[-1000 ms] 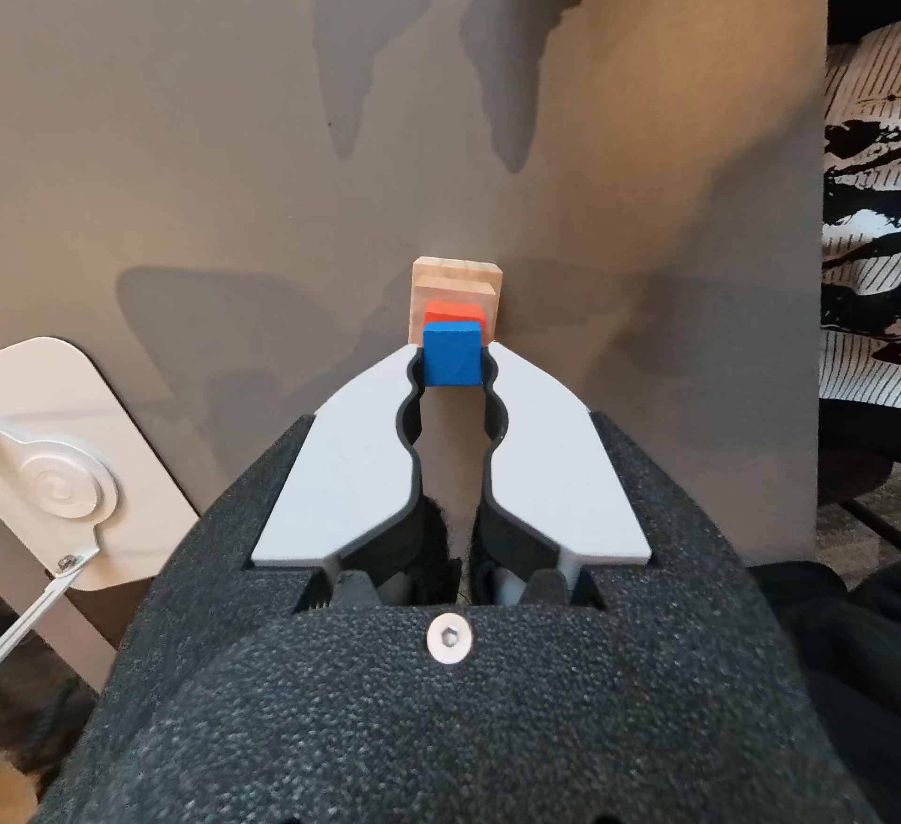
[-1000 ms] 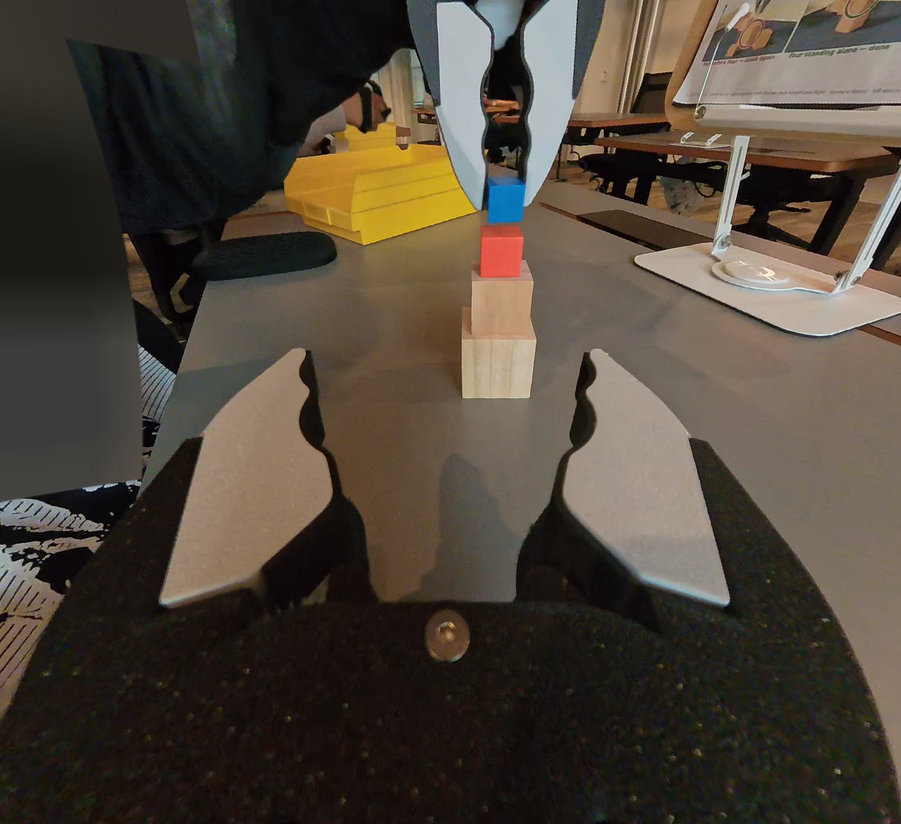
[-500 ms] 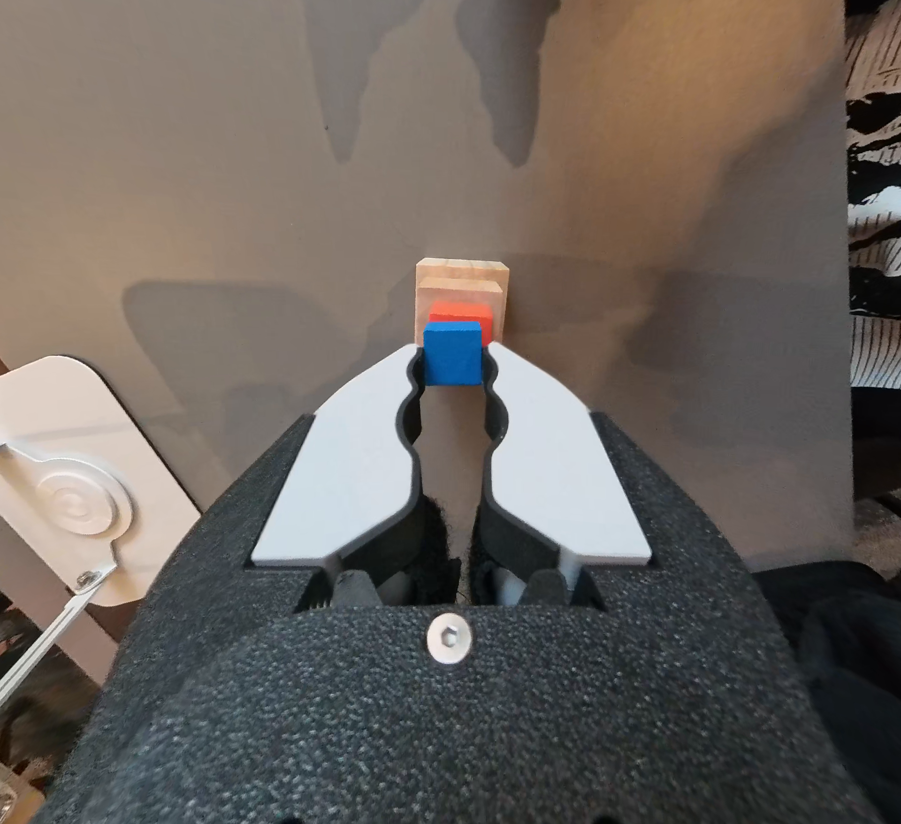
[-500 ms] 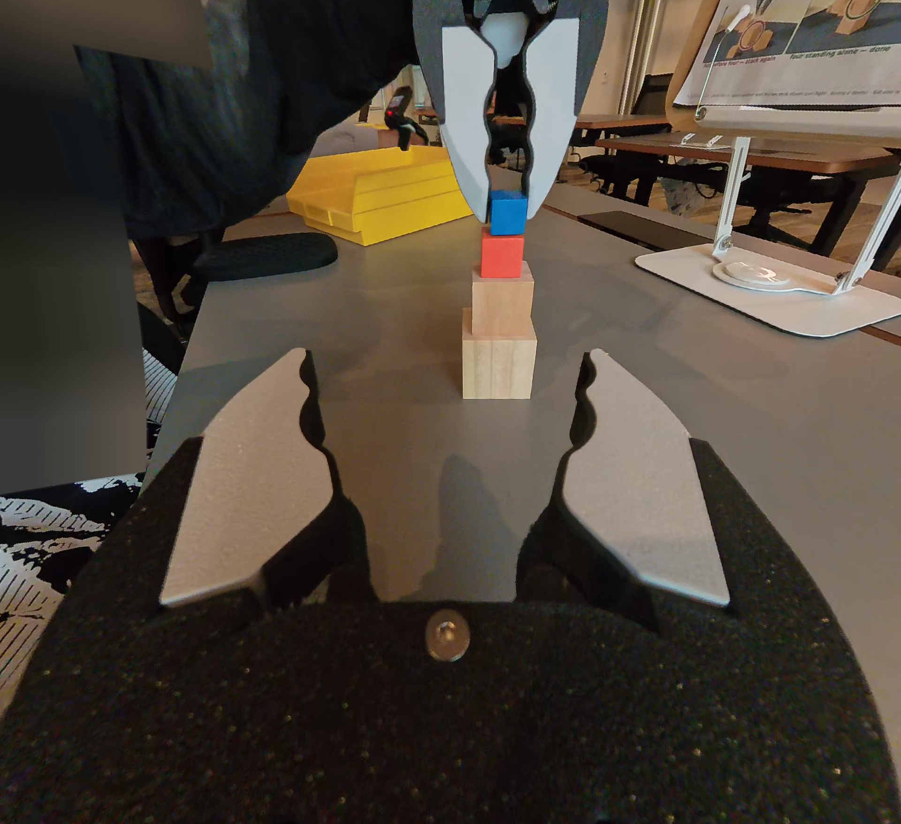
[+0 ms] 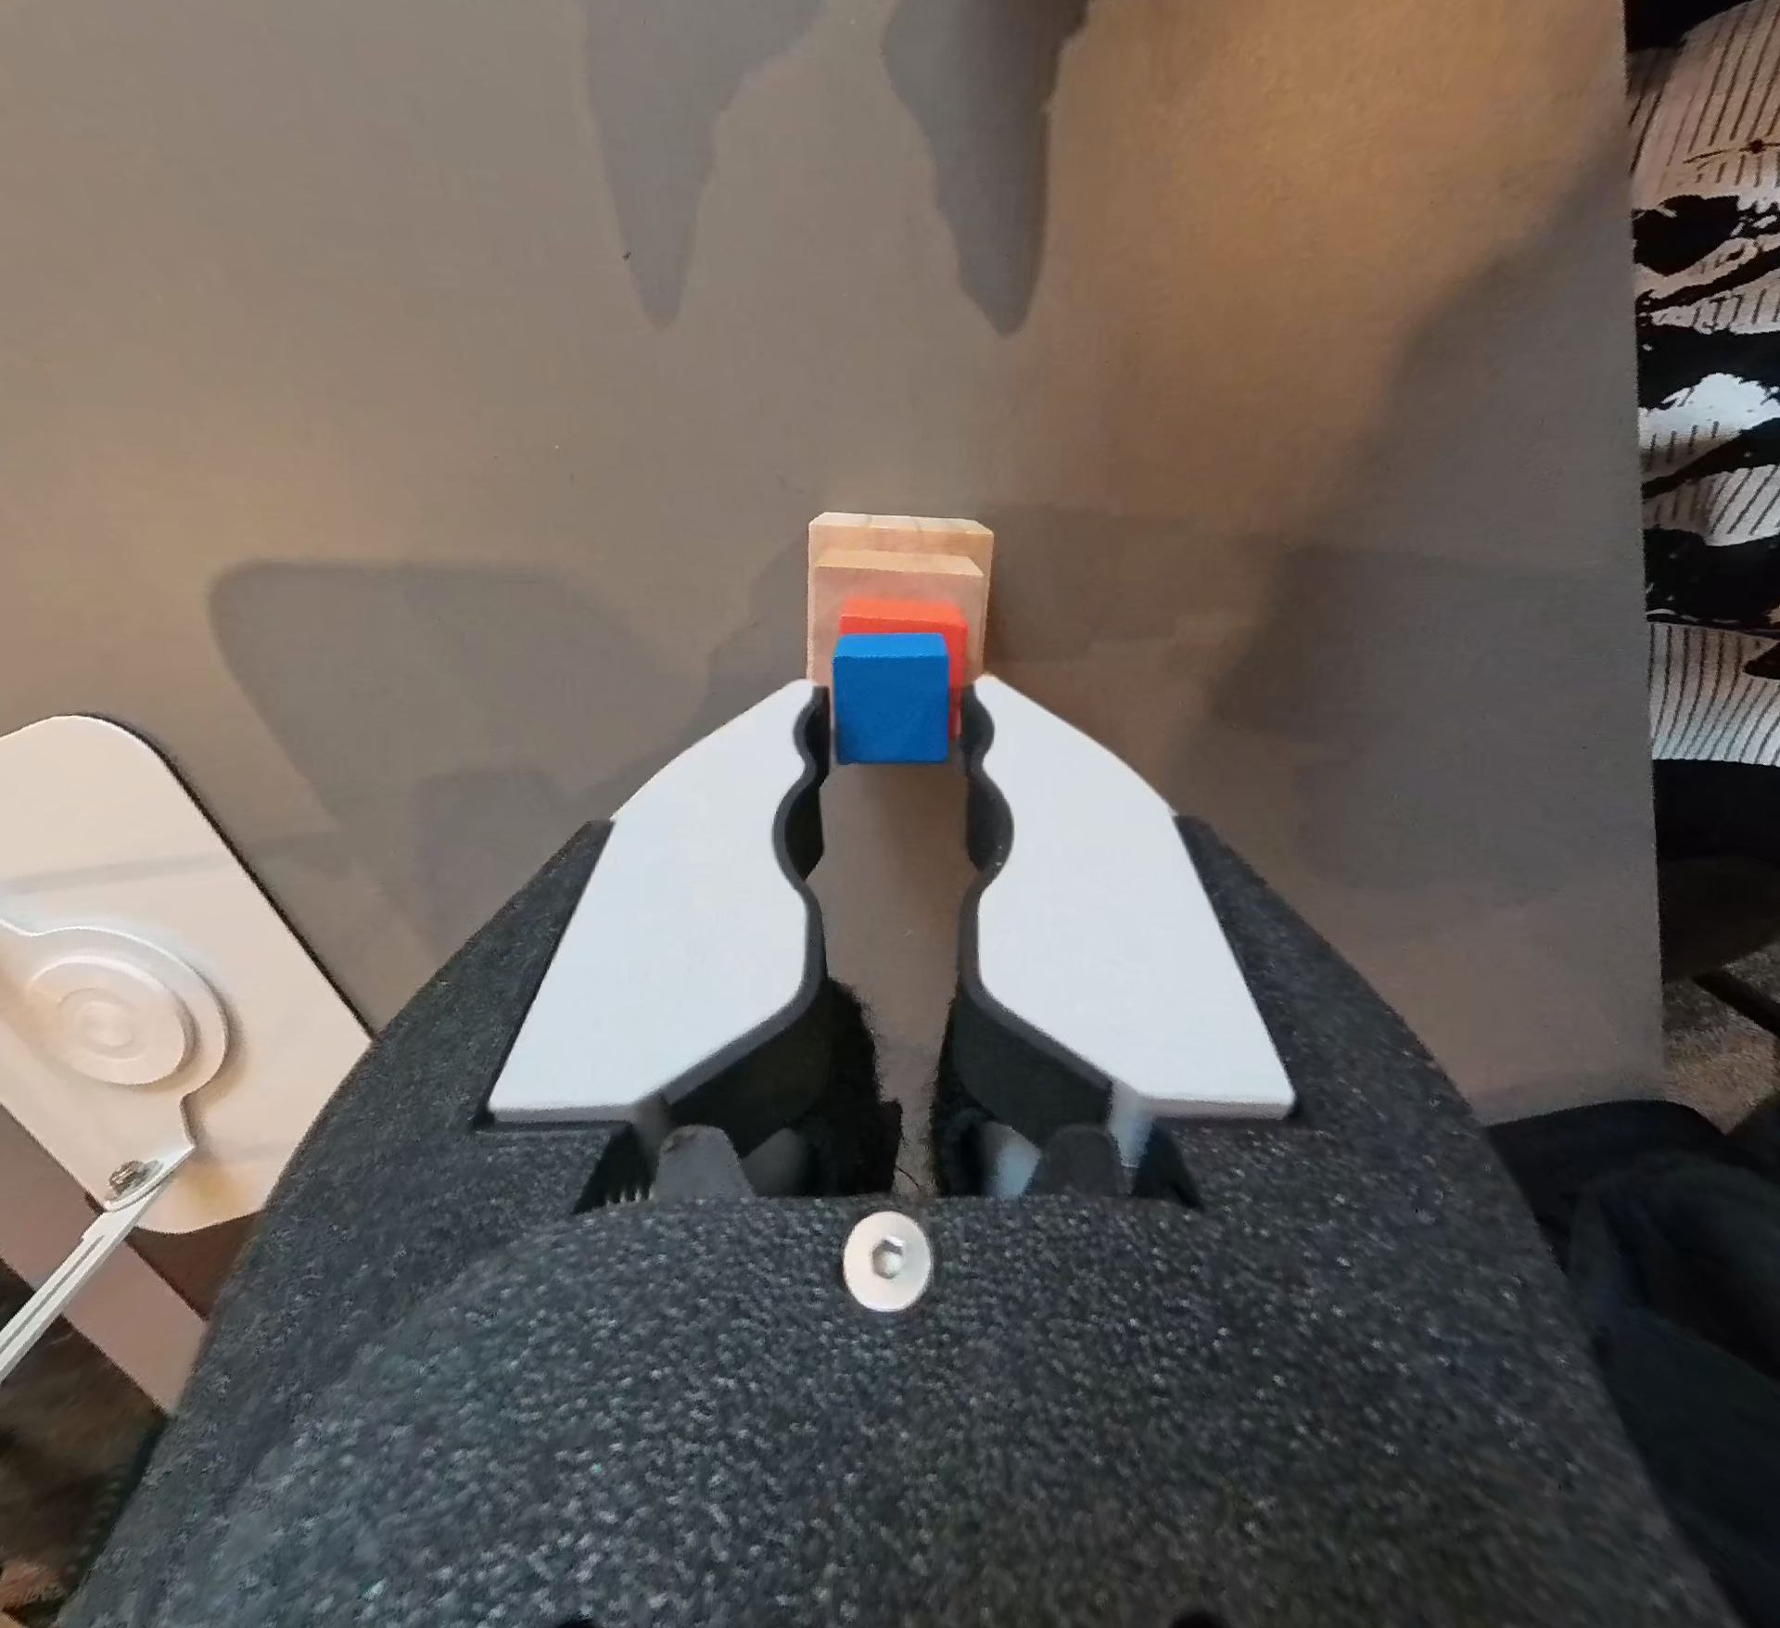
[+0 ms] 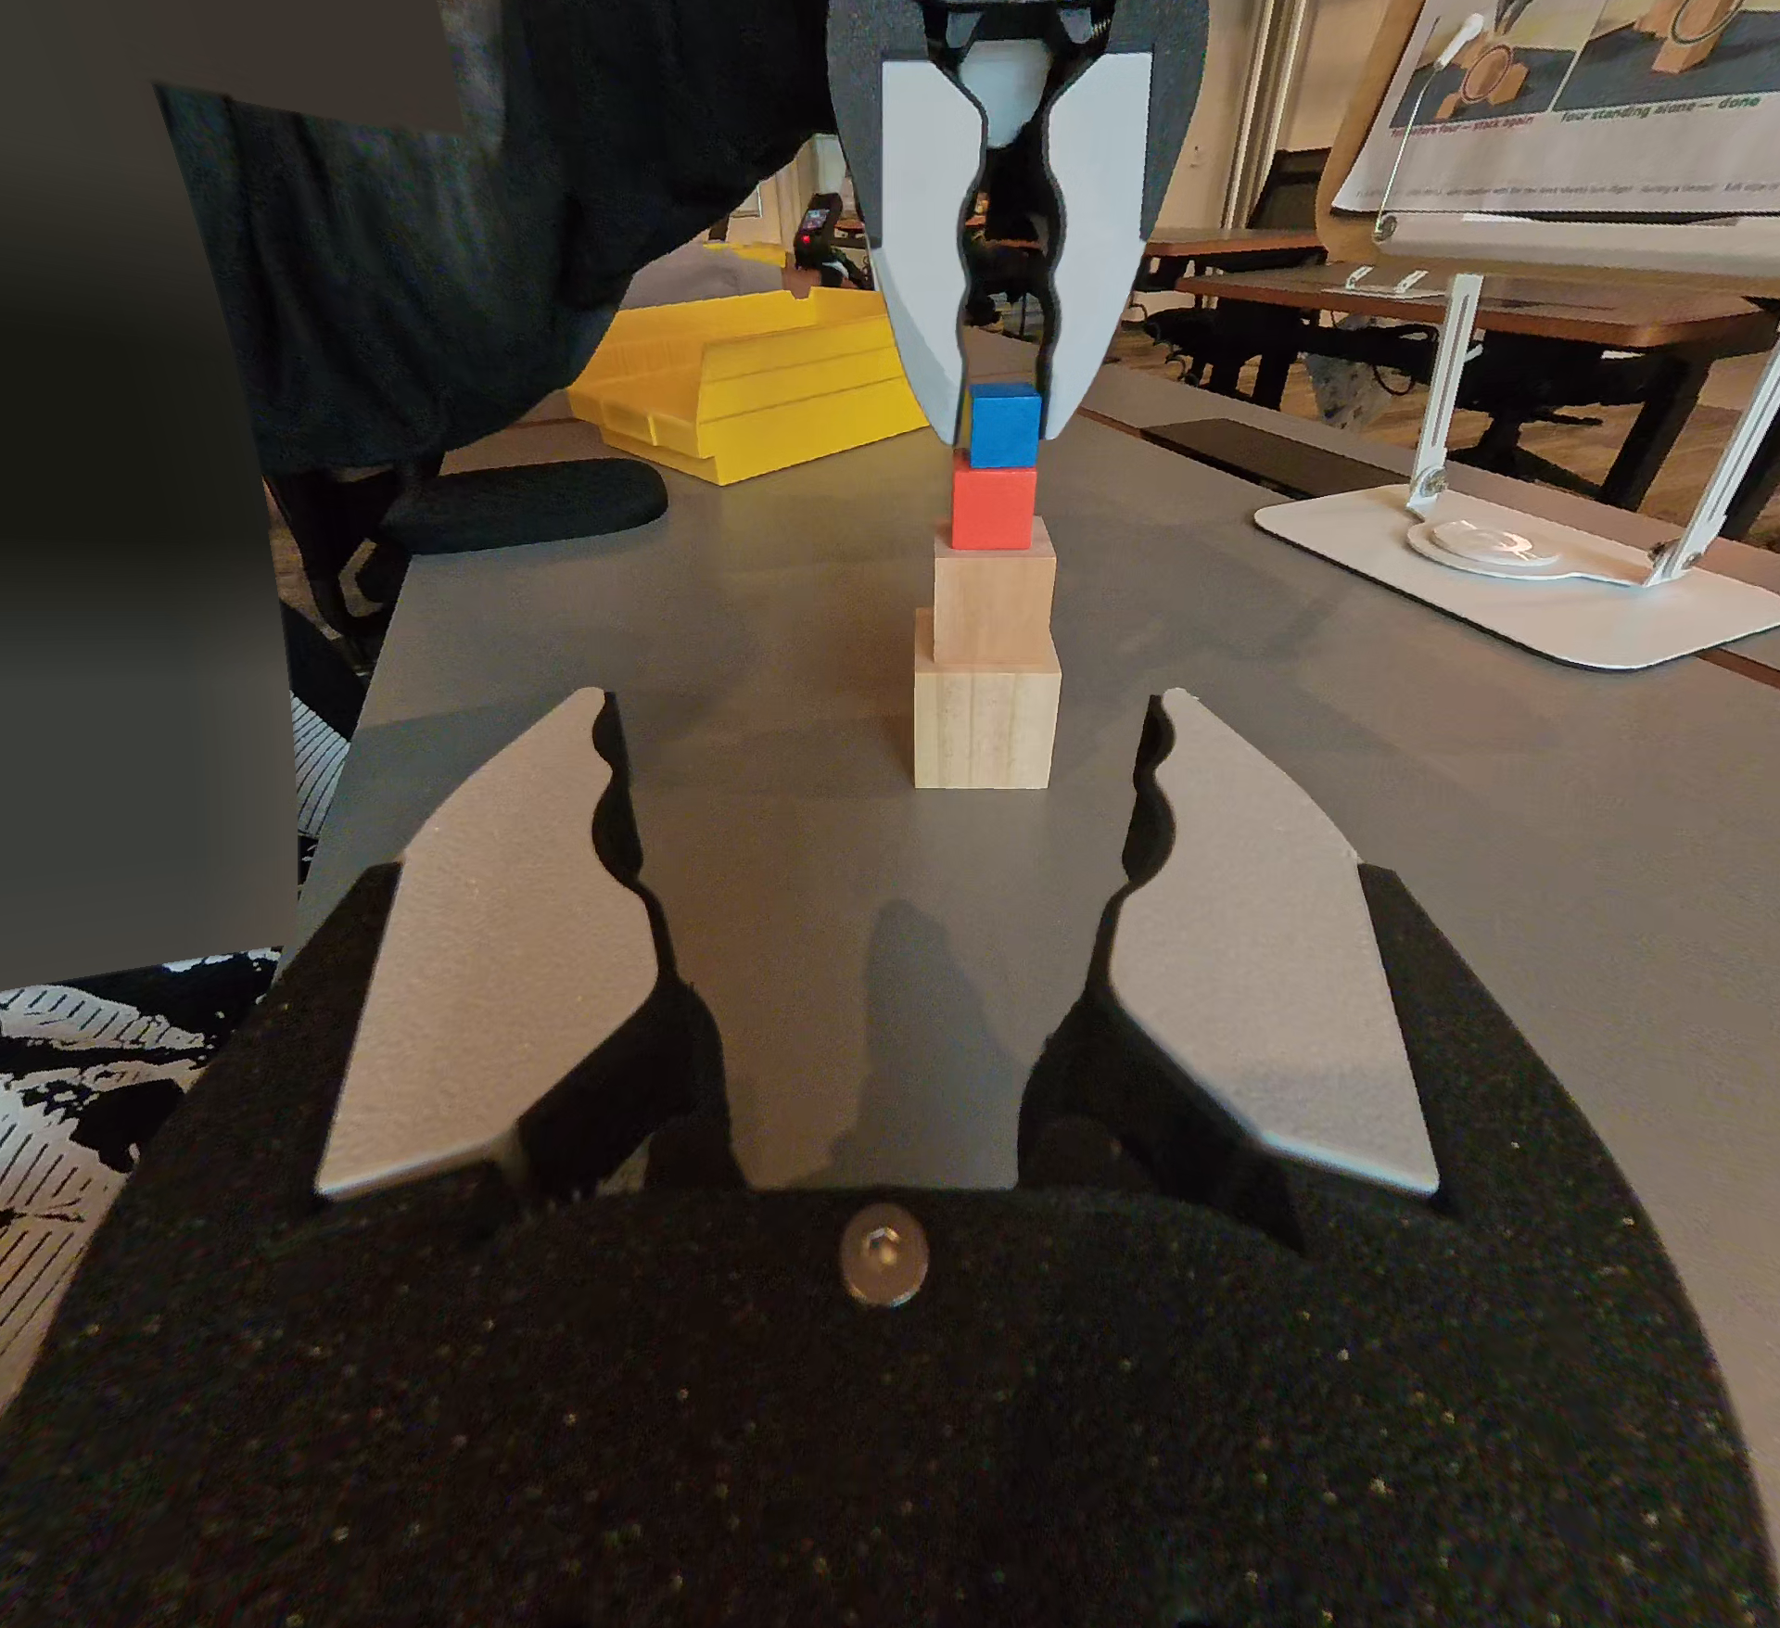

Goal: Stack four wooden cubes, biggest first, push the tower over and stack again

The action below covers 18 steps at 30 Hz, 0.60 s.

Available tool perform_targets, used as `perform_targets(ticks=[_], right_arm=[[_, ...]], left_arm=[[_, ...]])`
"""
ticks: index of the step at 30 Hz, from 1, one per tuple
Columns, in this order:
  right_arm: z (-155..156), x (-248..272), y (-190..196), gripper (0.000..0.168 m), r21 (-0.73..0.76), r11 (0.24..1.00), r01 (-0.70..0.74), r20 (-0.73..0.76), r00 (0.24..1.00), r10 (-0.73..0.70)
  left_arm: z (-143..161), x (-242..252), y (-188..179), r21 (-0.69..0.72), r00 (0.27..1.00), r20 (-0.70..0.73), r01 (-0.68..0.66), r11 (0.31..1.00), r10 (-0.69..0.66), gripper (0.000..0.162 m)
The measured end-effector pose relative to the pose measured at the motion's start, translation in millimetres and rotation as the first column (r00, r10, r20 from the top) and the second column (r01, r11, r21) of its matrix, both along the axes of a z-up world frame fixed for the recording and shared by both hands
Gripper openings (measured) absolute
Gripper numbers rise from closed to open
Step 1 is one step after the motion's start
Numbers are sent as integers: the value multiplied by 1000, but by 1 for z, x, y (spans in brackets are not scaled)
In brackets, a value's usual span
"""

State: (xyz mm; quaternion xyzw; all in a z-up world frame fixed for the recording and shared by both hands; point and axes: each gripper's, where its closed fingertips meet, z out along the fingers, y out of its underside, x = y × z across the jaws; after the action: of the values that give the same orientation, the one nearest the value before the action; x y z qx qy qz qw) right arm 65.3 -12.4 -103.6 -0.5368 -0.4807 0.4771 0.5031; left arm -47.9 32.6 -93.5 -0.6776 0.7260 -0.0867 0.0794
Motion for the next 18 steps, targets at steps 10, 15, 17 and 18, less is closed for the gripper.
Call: perform_targets(ticks=[10, 15, 17, 18], right_arm=[[1, 1, 0, 99, 0, 1000, 0, -8, 1000, 0], [0, 0, 0, 99, 2, 1000, 0, -5, 1000, 0], [0, 0, 0, 99, 3, 1000, 2, -4, 1000, -2], [0, 0, 0, 99, 3, 1000, 3, -5, 1000, -3]], left_arm=[[14, 7, -5, 20, 995, 91, -49, 999, 47, 85], [43, 16, -20, 77, 922, 382, -103, 992, 66, 107], [54, 13, -27, 107, 872, 483, -140, 984, 72, 112], [58, 10, -30, 129, 847, 527, -166, 978, 74, 117]])
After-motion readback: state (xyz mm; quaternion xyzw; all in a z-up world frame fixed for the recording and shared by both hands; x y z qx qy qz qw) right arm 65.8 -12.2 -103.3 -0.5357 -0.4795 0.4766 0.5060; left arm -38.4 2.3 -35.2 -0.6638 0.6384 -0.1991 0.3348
